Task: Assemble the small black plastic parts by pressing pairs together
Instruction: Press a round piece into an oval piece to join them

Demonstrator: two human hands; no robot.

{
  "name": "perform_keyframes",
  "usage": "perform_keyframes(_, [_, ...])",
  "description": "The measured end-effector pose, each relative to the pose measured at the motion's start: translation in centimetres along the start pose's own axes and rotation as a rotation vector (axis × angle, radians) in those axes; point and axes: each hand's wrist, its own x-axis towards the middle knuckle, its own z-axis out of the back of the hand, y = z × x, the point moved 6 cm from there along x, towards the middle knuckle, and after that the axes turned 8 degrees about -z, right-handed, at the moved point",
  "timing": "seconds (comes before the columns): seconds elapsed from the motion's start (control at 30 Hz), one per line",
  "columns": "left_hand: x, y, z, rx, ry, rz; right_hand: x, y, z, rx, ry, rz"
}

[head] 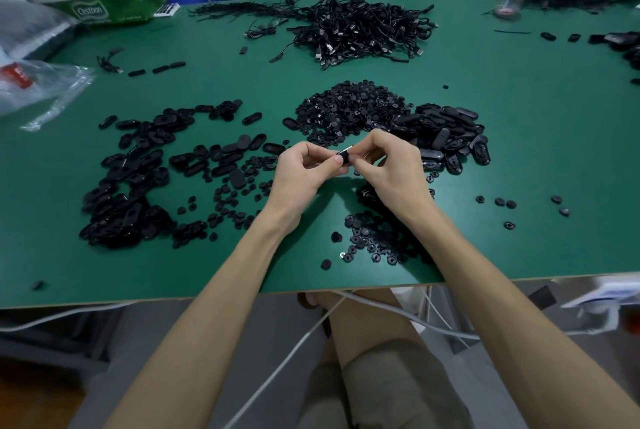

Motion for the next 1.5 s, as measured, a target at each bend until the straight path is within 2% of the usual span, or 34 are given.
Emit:
perform_keyframes(0.13, [0.1, 0.0, 0.1, -0.039, 0.007, -0.001, 0.0, 0.2, 0.2, -0.031, -0.032, 0.047])
perform_keyframes(0.33, [0.3, 0.3, 0.6, -0.032, -0.033, -0.011, -0.3, 1.1, -0.5, -0.070, 0.029, 0.117])
perform_keyframes(0.67, [0.1, -0.1, 0.0, -0.003, 0.044, -0.043, 0.1, 0.0, -0.1, 0.090, 0.035, -0.030])
perform_keyframes(1.5, [0.4, -0.1, -0.3, 0.144, -0.011, -0.043, -0.1, 0.5, -0.5, 0.044, 0.068, 0.014])
